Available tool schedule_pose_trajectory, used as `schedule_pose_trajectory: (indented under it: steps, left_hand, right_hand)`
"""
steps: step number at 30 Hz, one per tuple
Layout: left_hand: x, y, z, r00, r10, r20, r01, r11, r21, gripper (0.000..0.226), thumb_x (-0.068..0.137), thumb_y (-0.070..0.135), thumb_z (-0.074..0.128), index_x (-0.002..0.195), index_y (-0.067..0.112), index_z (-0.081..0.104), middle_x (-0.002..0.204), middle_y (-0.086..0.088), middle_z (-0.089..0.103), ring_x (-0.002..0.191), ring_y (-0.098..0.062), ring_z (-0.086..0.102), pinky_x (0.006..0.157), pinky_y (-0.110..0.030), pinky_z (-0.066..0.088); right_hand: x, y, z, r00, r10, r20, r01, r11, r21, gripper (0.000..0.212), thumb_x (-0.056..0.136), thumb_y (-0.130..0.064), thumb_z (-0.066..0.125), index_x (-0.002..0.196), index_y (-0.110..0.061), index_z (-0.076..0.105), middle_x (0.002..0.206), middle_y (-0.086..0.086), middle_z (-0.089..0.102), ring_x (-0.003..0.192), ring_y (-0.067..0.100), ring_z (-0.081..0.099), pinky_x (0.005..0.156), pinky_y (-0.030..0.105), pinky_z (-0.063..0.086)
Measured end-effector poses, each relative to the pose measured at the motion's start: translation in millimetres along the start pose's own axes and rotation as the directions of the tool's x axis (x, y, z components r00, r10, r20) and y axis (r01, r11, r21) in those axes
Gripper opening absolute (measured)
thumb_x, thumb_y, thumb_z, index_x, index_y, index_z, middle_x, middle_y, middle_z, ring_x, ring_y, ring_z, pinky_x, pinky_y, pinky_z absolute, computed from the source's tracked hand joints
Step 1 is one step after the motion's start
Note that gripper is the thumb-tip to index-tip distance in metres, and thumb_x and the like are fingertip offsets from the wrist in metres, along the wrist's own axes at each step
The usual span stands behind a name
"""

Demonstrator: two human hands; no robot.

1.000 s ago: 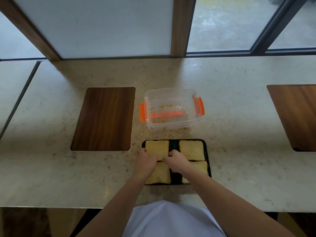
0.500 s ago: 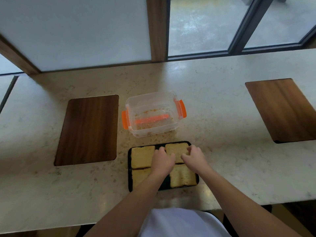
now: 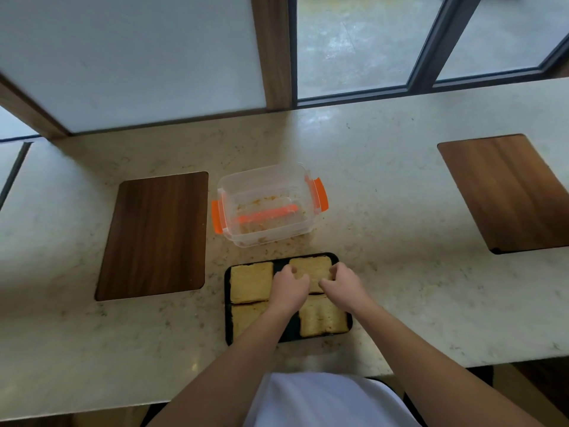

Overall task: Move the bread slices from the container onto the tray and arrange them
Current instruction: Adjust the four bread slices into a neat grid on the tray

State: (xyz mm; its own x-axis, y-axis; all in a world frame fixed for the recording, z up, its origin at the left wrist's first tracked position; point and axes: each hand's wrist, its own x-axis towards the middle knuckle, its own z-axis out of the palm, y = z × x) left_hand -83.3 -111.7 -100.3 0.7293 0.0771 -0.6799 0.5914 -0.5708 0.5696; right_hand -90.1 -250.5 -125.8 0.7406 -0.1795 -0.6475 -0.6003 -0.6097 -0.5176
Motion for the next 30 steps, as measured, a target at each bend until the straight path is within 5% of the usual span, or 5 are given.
schedule_pose_trajectory:
  steps: [3,11,17,26,30]
  left_hand:
    - [-1,-3,-5,1.0,0.006,-0.008,-0.006,1.0,-0.009,0.057,0.096,0.031,0.052,0.15,0.013,0.044,0.116,0.005,0.054,0.07,0.002,0.049,0.054,-0.018,0.036]
    - [-1,-10,-20,1.0,-0.019,0.023,0.019,1.0,-0.013,0.056,0.097,0.033,0.052,0.15,0.016,0.045,0.131,0.0,0.056,0.083,-0.002,0.051,0.064,-0.024,0.04]
    - [-13,-19,-20,1.0,0.026,0.005,-0.025,0.999,-0.048,0.05,0.097,0.036,0.052,0.145,0.022,0.049,0.093,0.014,0.053,0.066,0.001,0.048,0.056,-0.019,0.041]
    - [-33,-40,-9,0.996,-0.004,0.089,0.017,0.989,-0.144,0.024,0.096,0.029,0.057,0.119,0.022,0.06,0.105,0.008,0.061,0.097,-0.008,0.059,0.092,-0.041,0.057]
    - [-38,-40,-2,0.986,-0.066,0.155,0.087,0.987,-0.133,0.021,0.096,0.033,0.056,0.115,0.025,0.058,0.106,0.004,0.062,0.097,-0.015,0.062,0.092,-0.041,0.059]
  right_hand:
    - [1,-4,2,1.0,0.0,0.022,0.0,1.0,-0.008,0.06,0.087,-0.03,0.059,0.142,-0.01,0.046,0.136,0.009,0.058,0.103,0.018,0.054,0.081,0.033,0.048]
    - [-3,-11,10,0.999,-0.033,0.035,0.035,0.998,-0.05,0.06,0.086,-0.035,0.059,0.141,-0.013,0.047,0.133,0.006,0.061,0.097,0.015,0.053,0.077,0.032,0.047]
    - [-9,-1,7,0.998,-0.066,0.001,0.066,0.998,-0.02,0.057,0.087,-0.031,0.06,0.14,-0.012,0.05,0.132,0.006,0.06,0.096,0.014,0.054,0.077,0.03,0.047]
    - [-21,26,-5,0.998,-0.066,0.009,0.066,0.997,-0.047,0.058,0.089,-0.033,0.059,0.142,-0.013,0.048,0.14,0.006,0.055,0.124,0.023,0.055,0.096,0.036,0.05]
    - [-30,39,-5,0.999,-0.037,0.022,0.038,0.998,-0.059,0.054,0.086,-0.034,0.056,0.137,-0.014,0.051,0.125,0.003,0.059,0.105,0.018,0.059,0.076,0.032,0.048]
